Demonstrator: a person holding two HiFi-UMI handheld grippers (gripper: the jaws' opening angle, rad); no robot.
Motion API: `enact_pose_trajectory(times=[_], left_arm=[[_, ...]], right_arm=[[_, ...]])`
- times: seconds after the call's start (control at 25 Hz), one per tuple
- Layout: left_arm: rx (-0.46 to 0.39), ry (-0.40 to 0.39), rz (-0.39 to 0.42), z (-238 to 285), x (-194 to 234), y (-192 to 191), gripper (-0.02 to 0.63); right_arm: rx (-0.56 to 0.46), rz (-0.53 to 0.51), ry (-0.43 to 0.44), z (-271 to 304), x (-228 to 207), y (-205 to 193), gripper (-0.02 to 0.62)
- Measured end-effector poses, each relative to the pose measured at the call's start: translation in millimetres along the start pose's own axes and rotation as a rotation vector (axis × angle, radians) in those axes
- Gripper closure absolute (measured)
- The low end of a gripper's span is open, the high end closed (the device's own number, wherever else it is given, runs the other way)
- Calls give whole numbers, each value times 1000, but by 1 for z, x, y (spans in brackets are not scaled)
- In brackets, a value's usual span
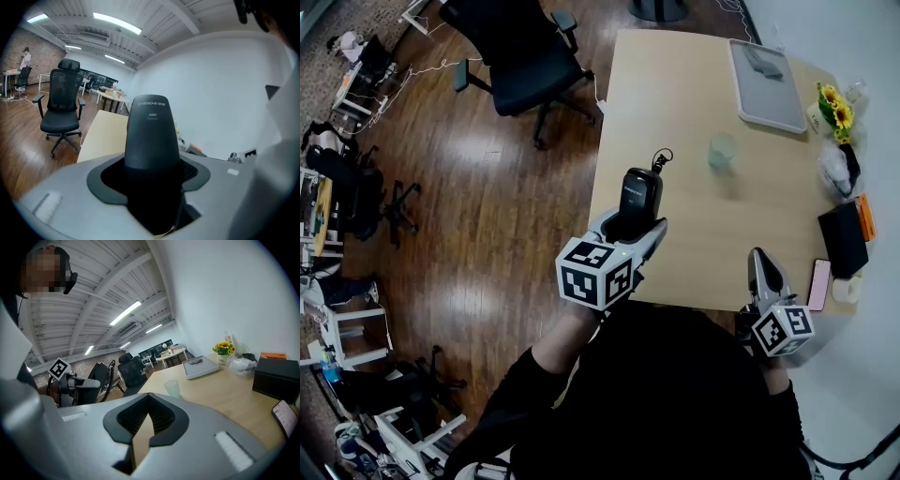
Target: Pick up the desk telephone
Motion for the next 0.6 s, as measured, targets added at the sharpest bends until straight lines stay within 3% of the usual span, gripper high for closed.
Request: enact_pose_trajectory(times=[0.6], left_arm=[[5, -8, -30, -2, 5, -1, 344]], right_arm=[[-5, -37, 21, -1, 6, 3, 594]])
Point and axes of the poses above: the fingertips, and each gripper's own axes: z forward along the fingers, x to its left, y out of its top, the point moved 10 cm from there along -z, backward along the fingers, and after that the axes turned 4 degrees about x, right-handed, at the moved point
